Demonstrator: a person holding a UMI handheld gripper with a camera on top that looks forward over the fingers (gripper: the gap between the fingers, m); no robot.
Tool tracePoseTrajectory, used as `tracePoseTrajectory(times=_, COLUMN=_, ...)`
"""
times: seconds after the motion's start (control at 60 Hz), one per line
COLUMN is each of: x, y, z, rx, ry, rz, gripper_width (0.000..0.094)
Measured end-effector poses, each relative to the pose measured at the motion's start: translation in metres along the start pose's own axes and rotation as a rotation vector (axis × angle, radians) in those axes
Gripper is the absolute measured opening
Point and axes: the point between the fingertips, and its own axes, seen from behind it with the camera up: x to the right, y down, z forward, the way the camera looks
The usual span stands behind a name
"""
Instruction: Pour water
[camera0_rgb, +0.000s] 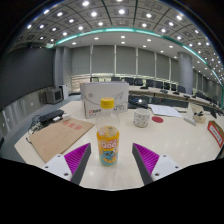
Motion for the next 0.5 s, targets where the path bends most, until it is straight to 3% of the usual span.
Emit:
tracePoseTrajectory(times=0.133, x=-0.012, y=0.002, z=0.052, rx=0.023, ry=0.033, rz=0.023, gripper_width=0.0841)
tracePoseTrajectory(times=0.2, x=-0.012, y=0.002, z=0.071, rx=0.034, ry=0.050, rz=0.038, gripper_width=0.0746)
tracePoseTrajectory(times=0.283, x=-0.007, y=0.001, z=0.081, rx=0.056, ry=0.073, rz=0.032, gripper_width=0.0533)
tracePoseTrajectory(times=0.5, x=-0.009, y=-0.009, z=0.086, rx=0.078, ry=0.105, rz=0.020, gripper_width=0.0404)
